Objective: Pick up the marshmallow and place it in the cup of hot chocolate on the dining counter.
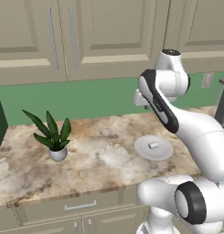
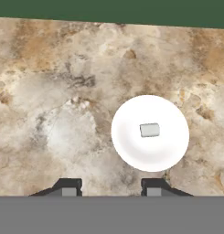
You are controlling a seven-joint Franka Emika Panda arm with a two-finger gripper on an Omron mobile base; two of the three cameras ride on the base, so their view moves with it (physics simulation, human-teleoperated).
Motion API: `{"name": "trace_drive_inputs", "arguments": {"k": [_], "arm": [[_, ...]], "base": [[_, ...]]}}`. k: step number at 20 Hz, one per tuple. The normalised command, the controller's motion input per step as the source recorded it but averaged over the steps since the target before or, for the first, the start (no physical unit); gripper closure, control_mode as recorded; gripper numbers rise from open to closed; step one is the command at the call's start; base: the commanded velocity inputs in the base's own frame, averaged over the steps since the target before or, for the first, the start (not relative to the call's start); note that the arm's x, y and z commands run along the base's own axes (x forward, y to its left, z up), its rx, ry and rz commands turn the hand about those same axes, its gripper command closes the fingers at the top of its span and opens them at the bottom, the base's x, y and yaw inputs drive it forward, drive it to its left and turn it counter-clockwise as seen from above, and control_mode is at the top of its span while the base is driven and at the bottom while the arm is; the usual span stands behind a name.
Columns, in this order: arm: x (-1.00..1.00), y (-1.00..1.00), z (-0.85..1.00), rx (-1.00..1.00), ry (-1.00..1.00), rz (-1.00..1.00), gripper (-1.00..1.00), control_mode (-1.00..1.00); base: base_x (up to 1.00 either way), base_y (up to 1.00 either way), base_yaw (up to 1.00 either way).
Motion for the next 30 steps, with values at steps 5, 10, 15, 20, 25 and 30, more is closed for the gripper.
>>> {"name": "trace_drive_inputs", "arguments": {"k": [5,10,15,20,25,30], "arm": [[-0.32,-0.02,-0.04,0.04,-0.02,-0.01,-1.00,-1.00],[-0.78,-0.16,-0.51,0.01,0.02,-0.04,-1.00,-1.00],[-0.40,-0.11,-0.76,0.00,0.12,-0.27,-1.00,-1.00],[-0.04,-0.04,-0.83,0.02,0.24,-0.42,-1.00,-1.00],[0.01,-0.15,-0.67,0.08,0.17,-0.40,-1.00,-1.00],[0.12,-0.19,-0.45,0.07,0.07,-0.29,-1.00,-1.00]], "base": [[0.00,0.00,0.00],[0.00,0.00,0.00],[0.00,0.00,0.00],[0.00,0.00,0.00],[0.00,0.00,0.00],[0.00,0.00,0.00]]}}
